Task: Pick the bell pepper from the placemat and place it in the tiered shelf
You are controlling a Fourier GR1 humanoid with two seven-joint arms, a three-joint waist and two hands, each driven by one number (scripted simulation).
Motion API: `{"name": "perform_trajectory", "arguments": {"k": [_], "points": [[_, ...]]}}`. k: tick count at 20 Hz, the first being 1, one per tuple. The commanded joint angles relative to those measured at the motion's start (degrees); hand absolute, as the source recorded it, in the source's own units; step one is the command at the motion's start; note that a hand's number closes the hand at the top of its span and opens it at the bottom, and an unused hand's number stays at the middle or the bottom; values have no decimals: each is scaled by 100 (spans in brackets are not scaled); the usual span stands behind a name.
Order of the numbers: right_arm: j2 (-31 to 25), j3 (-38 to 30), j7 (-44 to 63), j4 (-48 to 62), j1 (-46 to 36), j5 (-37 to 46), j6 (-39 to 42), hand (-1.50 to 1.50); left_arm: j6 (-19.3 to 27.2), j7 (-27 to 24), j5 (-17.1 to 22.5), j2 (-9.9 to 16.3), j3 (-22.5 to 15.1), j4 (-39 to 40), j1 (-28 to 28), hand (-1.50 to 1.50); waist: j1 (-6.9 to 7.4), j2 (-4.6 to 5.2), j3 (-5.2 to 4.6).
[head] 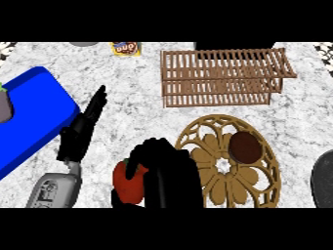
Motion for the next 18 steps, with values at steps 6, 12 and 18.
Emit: {"name": "perform_trajectory", "arguments": {"k": [6, 12, 18], "points": [[74, -789, 1795, -608, -1224, 833, 944, 150, 47, 20, 38, 37, 133, 60, -50, 0, -118, -47, -8], [74, -1671, 1629, -325, -1976, 1102, 1678, 150, -67, -7, 50, 59, 50, -23, 92, 0, -94, -12, 1], [74, -2292, 1631, -105, -2522, 974, 1895, 150, 0, -172, 39, 127, 185, 56, 72, 0, -97, 11, 3]]}}
